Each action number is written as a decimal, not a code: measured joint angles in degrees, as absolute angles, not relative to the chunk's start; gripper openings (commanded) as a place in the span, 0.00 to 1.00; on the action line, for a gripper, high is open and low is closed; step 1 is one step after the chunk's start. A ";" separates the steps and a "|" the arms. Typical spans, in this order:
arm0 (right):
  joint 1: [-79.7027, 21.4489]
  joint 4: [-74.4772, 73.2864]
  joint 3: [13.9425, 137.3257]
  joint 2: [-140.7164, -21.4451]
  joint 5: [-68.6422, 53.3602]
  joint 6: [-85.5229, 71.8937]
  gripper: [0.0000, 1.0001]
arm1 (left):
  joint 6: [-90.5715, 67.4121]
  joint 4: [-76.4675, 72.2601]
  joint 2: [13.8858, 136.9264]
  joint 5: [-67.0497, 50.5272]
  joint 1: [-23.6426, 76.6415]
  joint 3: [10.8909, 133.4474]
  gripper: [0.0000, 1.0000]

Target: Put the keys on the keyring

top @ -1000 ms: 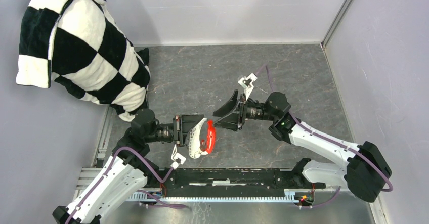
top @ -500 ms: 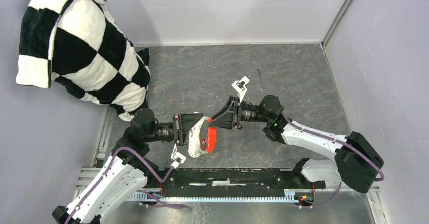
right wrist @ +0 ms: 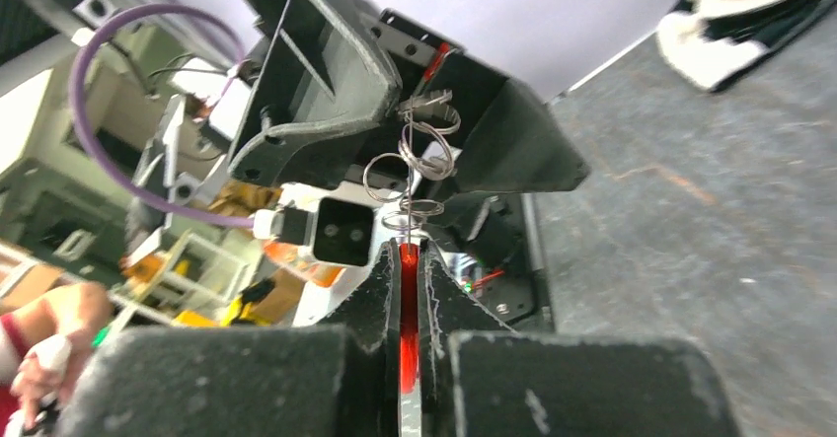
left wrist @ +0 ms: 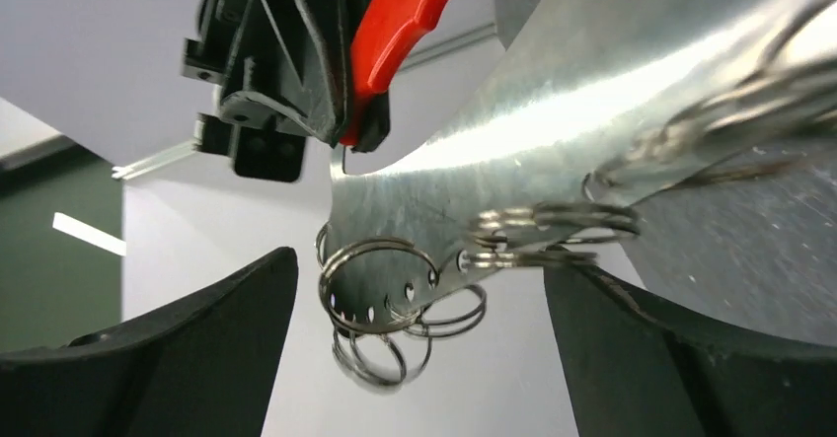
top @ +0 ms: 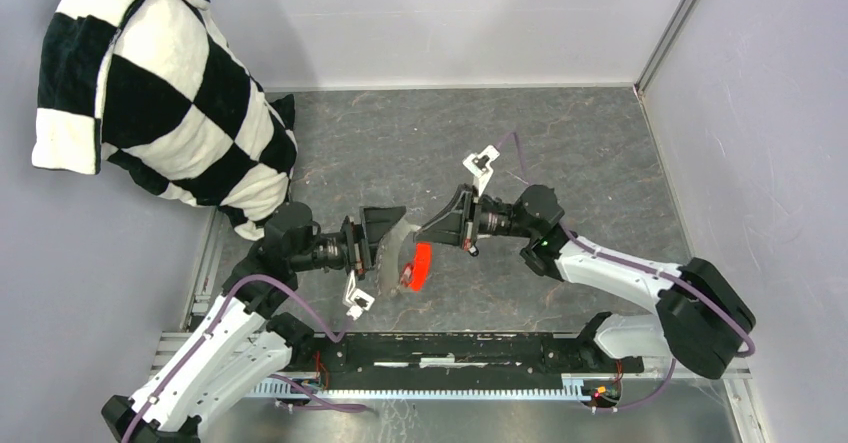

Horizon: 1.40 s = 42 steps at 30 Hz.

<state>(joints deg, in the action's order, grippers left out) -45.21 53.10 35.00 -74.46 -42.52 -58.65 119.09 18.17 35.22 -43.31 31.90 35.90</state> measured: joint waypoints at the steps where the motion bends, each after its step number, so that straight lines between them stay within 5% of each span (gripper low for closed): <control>1: -44.25 50.63 35.53 -73.49 -42.52 -56.95 0.00 | 119.09 19.57 35.81 -42.13 31.90 36.75 1.00; 14: -38.57 8.01 48.97 -65.14 -38.81 -16.99 0.00 | 107.66 35.99 37.28 -32.16 31.90 41.87 1.00; 20: -38.57 -2.87 49.80 -62.50 -38.98 -2.20 0.00 | 80.93 43.75 47.48 -35.53 31.86 53.23 1.00; 27: -38.61 -5.06 49.63 -60.86 -42.37 4.56 0.00 | 44.29 35.66 52.51 -48.07 31.73 56.49 0.99; 39: -42.72 -4.75 49.04 -60.99 -43.40 6.59 0.00 | 18.26 22.31 56.49 -54.04 31.62 51.90 0.75; 42: -44.16 -4.60 49.06 -61.21 -43.00 6.96 0.00 | 17.41 22.39 57.89 -52.53 31.59 51.35 0.60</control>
<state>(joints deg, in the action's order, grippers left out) -44.16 -4.60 49.06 -61.21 -43.00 6.96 17.41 22.39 57.89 -52.53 31.59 51.35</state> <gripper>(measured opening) 0.033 0.734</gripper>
